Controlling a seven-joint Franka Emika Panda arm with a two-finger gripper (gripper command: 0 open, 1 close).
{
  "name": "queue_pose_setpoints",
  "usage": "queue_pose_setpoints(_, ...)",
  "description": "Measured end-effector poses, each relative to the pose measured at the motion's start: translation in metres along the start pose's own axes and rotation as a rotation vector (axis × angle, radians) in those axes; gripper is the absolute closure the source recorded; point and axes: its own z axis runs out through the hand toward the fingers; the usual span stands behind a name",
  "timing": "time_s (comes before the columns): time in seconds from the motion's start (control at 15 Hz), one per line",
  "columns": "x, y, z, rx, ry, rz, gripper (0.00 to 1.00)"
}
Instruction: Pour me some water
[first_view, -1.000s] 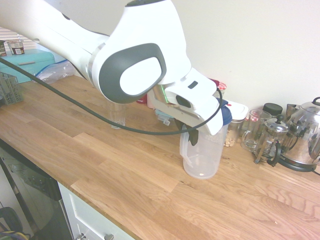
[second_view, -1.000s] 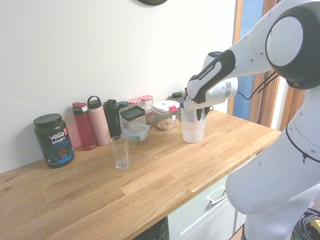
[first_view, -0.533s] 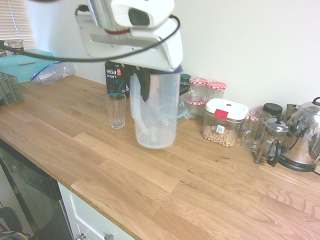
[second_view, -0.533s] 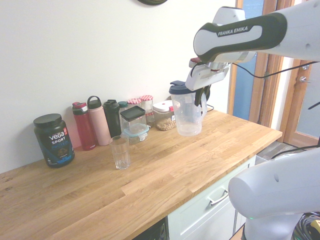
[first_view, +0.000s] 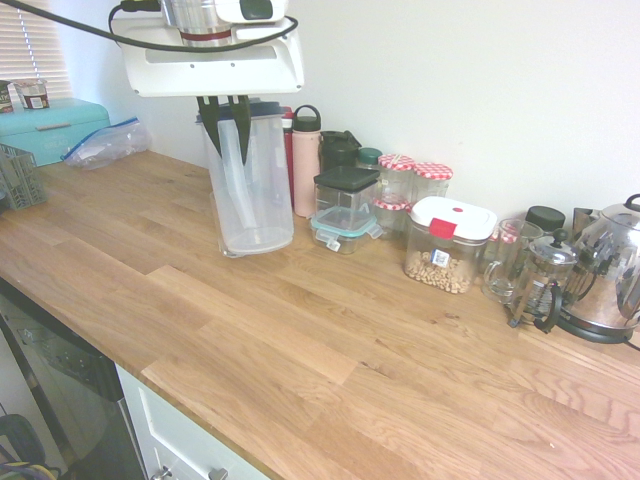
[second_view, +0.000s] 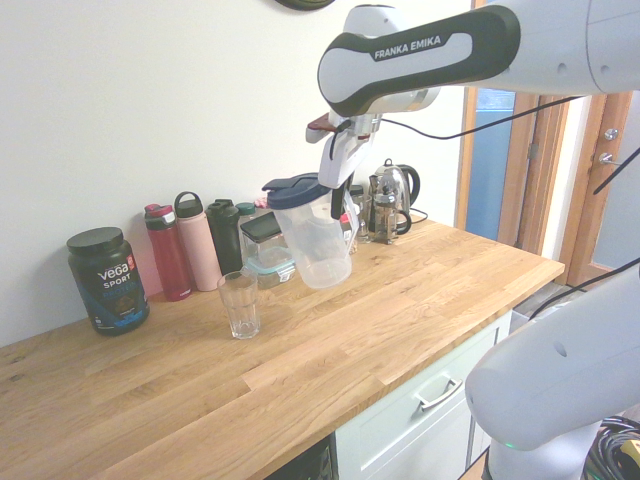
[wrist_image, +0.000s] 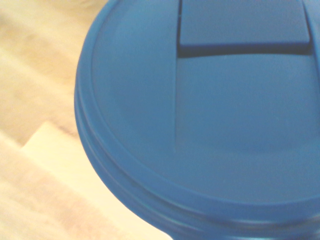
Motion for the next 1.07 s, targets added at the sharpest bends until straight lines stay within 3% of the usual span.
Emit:
queue_pose_setpoints(0.2, 0.012, -0.030, 0.023, -0.061, -0.054, -0.163, 1.00)
queue_pose_setpoints(0.53, 0.045, -0.059, 0.062, -0.241, -0.137, -0.397, 1.00)
queue_pose_setpoints(1.07, 0.077, -0.086, 0.085, -0.441, -0.210, -0.549, 1.00)
